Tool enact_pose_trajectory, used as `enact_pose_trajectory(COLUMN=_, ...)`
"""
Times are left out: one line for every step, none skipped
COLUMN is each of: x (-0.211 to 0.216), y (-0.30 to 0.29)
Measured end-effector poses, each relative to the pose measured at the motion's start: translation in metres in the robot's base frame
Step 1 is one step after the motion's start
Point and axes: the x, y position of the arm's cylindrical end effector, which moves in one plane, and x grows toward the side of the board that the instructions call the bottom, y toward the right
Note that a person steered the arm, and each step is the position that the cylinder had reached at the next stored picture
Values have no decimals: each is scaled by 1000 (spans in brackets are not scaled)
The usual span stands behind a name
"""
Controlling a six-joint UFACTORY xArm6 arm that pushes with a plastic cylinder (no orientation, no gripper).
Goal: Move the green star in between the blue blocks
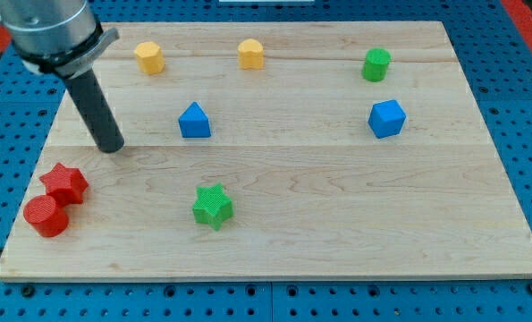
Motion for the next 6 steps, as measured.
enact_pose_trajectory(x=-16, y=0)
enact_pose_trajectory(x=35, y=29)
enact_pose_trajectory(x=110, y=93)
enact_pose_trajectory(x=150, y=140)
enact_pose_trajectory(x=116, y=158)
enact_pose_trajectory(x=63, y=179)
